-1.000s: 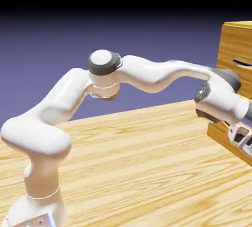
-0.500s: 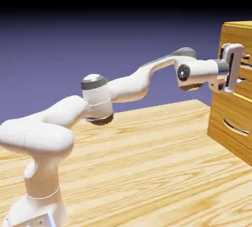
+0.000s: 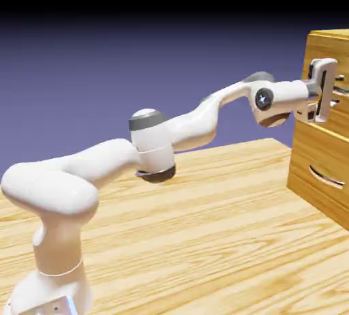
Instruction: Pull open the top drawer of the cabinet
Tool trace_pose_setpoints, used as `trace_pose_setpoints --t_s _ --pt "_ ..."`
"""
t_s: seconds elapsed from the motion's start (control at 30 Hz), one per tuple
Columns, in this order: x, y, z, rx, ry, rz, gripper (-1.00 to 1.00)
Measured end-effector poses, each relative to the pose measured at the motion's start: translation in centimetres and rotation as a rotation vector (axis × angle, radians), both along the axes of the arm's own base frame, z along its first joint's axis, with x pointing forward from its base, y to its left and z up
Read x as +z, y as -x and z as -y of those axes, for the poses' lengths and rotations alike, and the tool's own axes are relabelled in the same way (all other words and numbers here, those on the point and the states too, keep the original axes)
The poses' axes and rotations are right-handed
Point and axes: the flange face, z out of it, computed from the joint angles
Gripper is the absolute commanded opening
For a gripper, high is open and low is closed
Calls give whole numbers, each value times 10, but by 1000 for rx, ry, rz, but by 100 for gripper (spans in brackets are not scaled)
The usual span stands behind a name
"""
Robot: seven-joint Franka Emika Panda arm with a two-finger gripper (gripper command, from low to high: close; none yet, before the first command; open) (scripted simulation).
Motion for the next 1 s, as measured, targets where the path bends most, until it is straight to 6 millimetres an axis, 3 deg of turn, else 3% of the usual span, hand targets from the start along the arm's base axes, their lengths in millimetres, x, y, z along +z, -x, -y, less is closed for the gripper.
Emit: trace_pose_setpoints --t_s 0.23,0.5,1.0 --pt "0 32 0 0 0 0 -100" --pt "0 82 0 0 0 0 -100" --pt "0 210 0 1 0 1 -100"
